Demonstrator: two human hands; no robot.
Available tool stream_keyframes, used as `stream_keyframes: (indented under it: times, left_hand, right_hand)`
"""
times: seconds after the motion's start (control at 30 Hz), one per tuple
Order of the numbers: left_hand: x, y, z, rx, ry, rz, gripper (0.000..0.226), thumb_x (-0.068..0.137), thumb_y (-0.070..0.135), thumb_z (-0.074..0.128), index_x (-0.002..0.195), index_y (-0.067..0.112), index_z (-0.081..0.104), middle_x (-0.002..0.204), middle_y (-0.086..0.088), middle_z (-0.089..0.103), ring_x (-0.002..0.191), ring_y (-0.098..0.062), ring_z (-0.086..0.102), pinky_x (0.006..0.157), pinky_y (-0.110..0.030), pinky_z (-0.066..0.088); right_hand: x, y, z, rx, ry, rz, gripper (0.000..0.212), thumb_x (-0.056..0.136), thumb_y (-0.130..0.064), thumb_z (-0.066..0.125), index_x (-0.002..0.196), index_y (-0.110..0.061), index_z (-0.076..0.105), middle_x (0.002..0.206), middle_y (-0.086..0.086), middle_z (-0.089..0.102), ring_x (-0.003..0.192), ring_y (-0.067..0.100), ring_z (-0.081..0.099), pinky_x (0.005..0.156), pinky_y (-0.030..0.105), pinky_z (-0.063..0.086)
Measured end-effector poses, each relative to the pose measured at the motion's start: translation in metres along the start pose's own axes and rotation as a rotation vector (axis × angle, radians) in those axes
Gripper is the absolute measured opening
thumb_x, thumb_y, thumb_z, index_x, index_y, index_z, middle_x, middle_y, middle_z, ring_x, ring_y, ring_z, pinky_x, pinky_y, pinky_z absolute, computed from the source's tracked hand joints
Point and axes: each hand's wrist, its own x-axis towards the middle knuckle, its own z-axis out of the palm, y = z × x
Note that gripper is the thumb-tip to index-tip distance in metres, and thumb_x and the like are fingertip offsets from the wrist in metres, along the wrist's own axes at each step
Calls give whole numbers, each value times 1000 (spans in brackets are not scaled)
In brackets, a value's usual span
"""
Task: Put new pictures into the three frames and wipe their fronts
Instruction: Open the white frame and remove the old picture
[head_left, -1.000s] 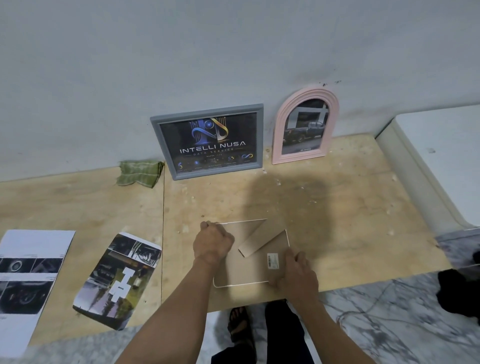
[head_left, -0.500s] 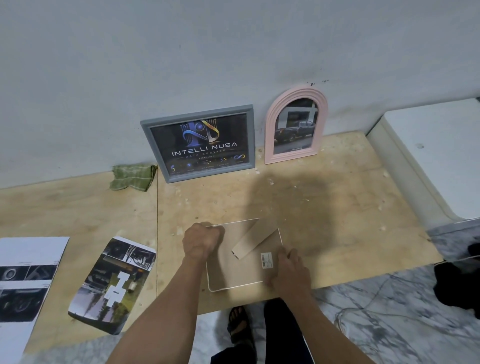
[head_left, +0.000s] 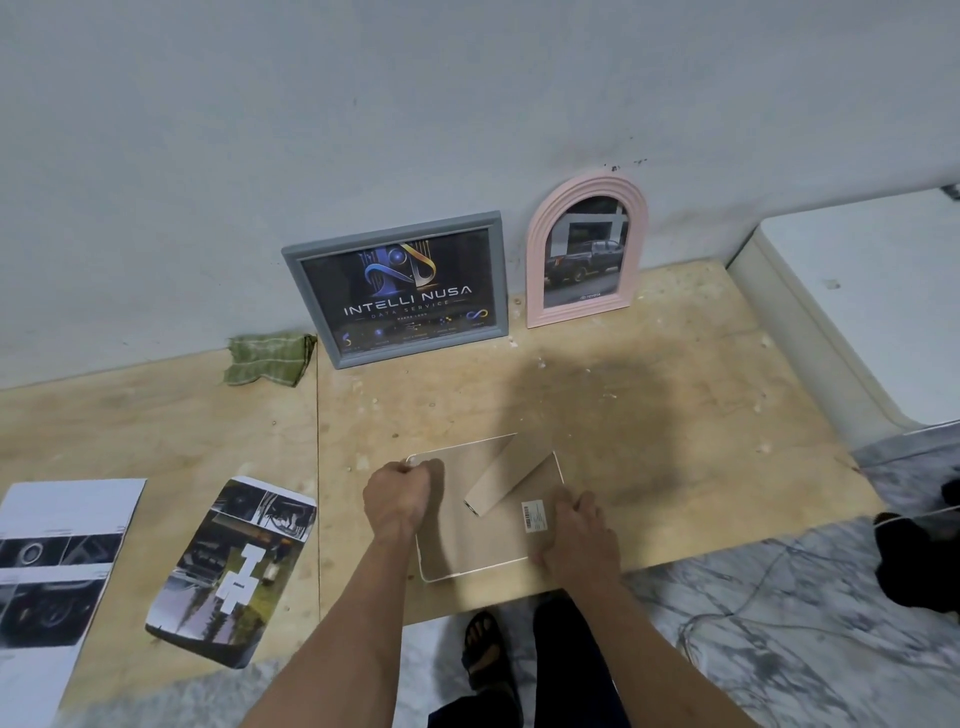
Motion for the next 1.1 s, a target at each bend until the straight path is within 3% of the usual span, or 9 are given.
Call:
stream_keyframes:
  times: [0.1,0.2,0.27,0.43,0.6,0.8,0.97,1.1]
  left_hand:
    - [6,-1,-2,-5,12,-21,28,91,28,58,104,9,74,100,-14,69,101,-38,62,90,-36,50]
    - [9,2,-6,-13,9,-31,25,89,30,62,85,8,71,98,-17,70,95,-38,62,85,-35,50]
    - [10,4,-7,16,-22,-24,27,86,33,64,83,7,70,97,-16,70,91,-37,63,80,-33,50]
    - [8,6,-12,38,-85,-36,35,66,43,62,75,9,66,89,-14,70,86,-35,68,71,-30,48]
    - [16,-6,-14,-9,-61,-51,27,77,34,65,84,10,74,96,-14,73,91,-36,68,87,-40,57]
    - [12,6,-4,-15,-89,38,7,86,16,63,80,18,59,91,-7,64,92,-32,60,94,-41,54]
    - [29,-12,-1,-58,-112,-23,33,83,6,56,53,16,65,69,-9,61,76,-35,56,68,-37,48]
    - [46,-30,-2,-58,-104,-38,23,87,15,57,71,10,72,87,-19,73,89,-41,69,79,-43,56]
  right_hand:
    - [0,0,1,6,2,-15,78,68,-34,77,132,-17,35,130,6,37,118,25,44,86,38,46]
    - [1,-1,2,20,8,-28,70,71,-28,74,129,-15,37,131,7,36,115,25,44,85,37,49]
    - [2,-2,1,9,10,-42,64,76,-23,69,130,-14,38,134,6,34,116,25,44,86,35,49]
    - [4,-3,-3,-8,-19,-38,67,76,-21,70,133,-15,34,133,7,34,115,25,45,85,35,50]
    - [5,-4,0,-18,-33,-72,80,78,-26,71,141,-9,25,136,12,31,116,27,43,92,33,46]
    - [4,-3,1,77,-16,-33,86,77,-29,74,142,-11,21,133,12,32,118,29,42,90,36,46]
    - [2,0,3,165,-25,21,89,72,-27,76,140,-18,20,128,8,31,116,29,36,88,39,48]
    - [8,5,-4,284,-62,65,86,66,-28,80,138,-24,33,126,7,32,118,31,35,95,39,41]
